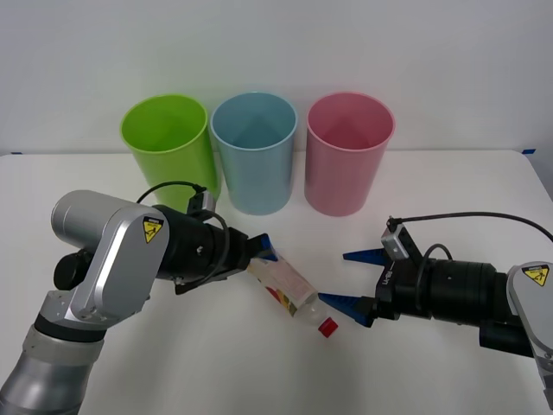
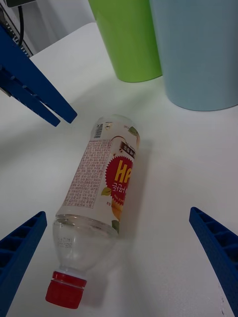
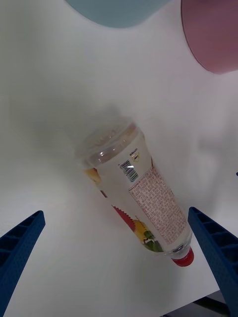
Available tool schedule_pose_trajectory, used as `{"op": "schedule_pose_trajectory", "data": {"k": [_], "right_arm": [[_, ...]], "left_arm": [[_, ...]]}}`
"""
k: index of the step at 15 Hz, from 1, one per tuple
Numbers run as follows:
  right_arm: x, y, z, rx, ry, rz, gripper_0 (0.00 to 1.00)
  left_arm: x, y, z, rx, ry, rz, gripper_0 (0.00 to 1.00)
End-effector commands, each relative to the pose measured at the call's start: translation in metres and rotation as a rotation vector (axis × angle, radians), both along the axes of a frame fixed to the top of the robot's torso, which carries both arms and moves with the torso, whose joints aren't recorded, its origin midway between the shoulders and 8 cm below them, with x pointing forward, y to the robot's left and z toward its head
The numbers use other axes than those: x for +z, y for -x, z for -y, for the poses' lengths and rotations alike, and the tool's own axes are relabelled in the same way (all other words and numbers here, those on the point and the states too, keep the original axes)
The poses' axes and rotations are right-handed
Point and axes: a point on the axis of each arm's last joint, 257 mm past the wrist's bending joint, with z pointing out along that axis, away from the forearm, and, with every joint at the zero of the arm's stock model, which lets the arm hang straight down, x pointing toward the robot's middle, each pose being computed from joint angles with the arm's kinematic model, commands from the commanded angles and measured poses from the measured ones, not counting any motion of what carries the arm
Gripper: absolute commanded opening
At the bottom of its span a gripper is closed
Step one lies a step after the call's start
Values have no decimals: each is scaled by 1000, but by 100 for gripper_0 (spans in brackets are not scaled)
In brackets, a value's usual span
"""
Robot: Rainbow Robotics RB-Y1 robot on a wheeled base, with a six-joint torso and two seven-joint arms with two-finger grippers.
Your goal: Put cans in the blue bin and PET bottles in the pink bin and trash in the green bin.
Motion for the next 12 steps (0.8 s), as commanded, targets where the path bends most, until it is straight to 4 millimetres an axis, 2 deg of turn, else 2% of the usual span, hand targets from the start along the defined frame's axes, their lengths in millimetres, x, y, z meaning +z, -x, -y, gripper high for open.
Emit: {"op": "schedule_pose_trajectory", "data": {"k": [1, 5, 12], "right_arm": [[0, 0, 0, 0, 0, 0, 100], [0, 0, 0, 0, 0, 0, 100], [0, 0, 0, 0, 0, 0, 100]], "left_arm": [[3, 2, -10, -35, -2, 9, 100], [9, 4, -26, -89, -11, 28, 100], [20, 9, -67, -196, -29, 134, 100]]}}
